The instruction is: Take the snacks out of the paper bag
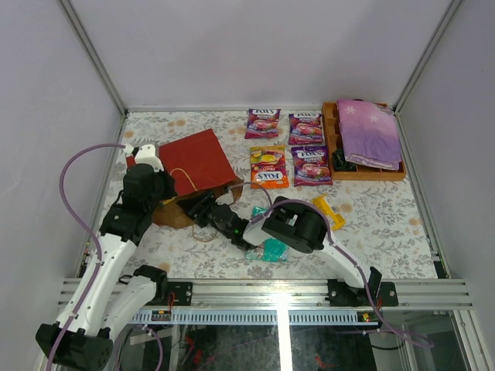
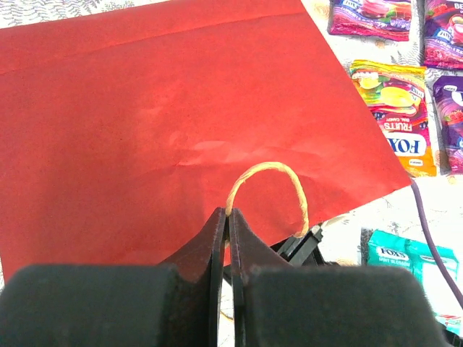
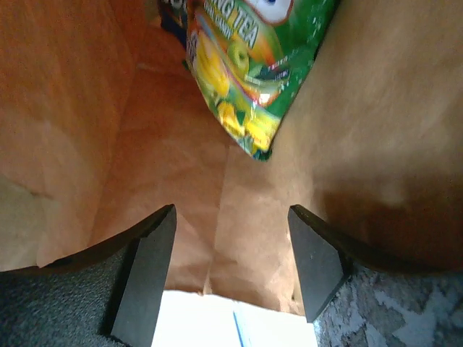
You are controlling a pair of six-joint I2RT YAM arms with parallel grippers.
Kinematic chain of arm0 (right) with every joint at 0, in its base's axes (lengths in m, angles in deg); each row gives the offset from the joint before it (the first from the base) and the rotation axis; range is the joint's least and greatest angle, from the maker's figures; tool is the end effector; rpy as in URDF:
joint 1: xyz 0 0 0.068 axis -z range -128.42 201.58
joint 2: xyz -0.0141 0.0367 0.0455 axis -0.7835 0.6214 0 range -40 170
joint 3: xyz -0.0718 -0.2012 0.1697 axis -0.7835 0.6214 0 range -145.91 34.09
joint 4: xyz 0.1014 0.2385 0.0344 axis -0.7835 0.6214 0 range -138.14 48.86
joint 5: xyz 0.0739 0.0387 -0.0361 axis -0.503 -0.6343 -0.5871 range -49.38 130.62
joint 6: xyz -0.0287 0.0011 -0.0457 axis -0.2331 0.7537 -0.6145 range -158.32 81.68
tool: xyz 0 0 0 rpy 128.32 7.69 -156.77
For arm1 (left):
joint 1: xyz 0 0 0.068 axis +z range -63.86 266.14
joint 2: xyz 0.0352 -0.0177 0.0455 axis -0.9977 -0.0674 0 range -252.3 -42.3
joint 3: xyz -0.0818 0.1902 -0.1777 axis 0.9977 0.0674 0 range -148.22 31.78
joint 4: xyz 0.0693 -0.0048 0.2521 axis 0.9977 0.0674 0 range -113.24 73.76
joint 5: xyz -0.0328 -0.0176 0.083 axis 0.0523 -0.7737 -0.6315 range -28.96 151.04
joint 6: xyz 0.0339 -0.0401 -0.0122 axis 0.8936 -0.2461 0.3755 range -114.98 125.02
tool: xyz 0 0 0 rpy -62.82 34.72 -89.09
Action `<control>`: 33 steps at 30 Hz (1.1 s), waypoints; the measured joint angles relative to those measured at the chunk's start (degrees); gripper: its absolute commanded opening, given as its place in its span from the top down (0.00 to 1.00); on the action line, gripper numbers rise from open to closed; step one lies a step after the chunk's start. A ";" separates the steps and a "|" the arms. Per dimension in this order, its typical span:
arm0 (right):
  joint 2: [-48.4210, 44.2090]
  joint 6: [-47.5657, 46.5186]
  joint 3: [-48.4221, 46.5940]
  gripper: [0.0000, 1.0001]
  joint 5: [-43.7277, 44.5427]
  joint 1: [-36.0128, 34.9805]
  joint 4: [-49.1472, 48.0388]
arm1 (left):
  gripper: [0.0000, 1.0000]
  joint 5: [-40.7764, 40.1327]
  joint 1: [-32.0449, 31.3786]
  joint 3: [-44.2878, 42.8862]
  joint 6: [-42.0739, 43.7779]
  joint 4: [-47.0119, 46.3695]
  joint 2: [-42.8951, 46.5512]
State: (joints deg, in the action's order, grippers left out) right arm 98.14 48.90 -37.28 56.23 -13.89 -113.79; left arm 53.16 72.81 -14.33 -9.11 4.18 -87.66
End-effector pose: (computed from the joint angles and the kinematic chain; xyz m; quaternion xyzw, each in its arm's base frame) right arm 0.2066 0.4296 0.0860 0.2268 0.6767 0.6512 0.2580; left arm 0.1728 -0.0359 0.3156 -0.0421 0.8488 -0.0675 0.5227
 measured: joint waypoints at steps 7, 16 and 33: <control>0.79 6.49 -2.67 0.29 4.35 0.68 4.59 | 1.00 0.09 0.87 0.00 -0.04 -0.24 0.76; -0.11 9.35 -12.00 0.31 9.94 0.66 25.73 | 1.00 2.34 2.32 0.00 -0.42 -0.55 1.22; 9.90 12.57 -31.87 0.72 16.46 0.66 37.92 | 1.00 8.33 4.74 0.22 -1.92 -1.31 2.14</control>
State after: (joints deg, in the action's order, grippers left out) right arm 108.04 61.47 -69.15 72.69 -13.23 -75.86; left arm 61.49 77.56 -14.11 -11.03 2.87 -85.52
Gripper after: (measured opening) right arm 0.552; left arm 0.008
